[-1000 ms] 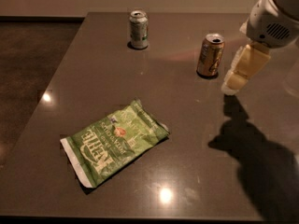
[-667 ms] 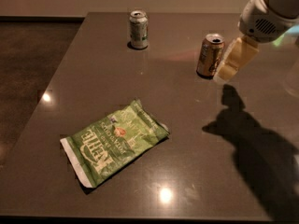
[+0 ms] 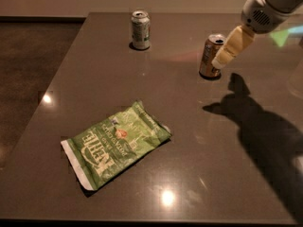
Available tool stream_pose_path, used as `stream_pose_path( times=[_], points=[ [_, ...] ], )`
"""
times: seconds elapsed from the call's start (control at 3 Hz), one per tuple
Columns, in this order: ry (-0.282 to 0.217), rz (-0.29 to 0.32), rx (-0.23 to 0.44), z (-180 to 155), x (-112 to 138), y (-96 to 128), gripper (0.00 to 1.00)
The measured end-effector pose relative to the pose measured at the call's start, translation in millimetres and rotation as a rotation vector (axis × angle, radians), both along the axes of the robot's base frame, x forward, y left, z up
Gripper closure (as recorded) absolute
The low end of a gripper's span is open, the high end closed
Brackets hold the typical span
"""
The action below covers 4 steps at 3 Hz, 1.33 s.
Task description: Move orange can near 7up can
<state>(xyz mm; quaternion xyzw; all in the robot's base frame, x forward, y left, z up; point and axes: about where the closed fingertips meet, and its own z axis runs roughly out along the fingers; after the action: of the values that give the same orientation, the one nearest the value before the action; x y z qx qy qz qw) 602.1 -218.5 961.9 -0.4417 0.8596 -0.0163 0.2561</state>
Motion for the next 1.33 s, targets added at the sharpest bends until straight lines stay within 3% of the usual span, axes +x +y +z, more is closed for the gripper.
stream_pose_path(
  times=[0.67, 1.33],
  points=[
    [0.019, -0.045, 0.060, -23.0, 43.3, -0.2, 0.00],
    [0.010, -0.061, 0.094, -39.8, 65.2, 5.2, 0.00]
  ],
)
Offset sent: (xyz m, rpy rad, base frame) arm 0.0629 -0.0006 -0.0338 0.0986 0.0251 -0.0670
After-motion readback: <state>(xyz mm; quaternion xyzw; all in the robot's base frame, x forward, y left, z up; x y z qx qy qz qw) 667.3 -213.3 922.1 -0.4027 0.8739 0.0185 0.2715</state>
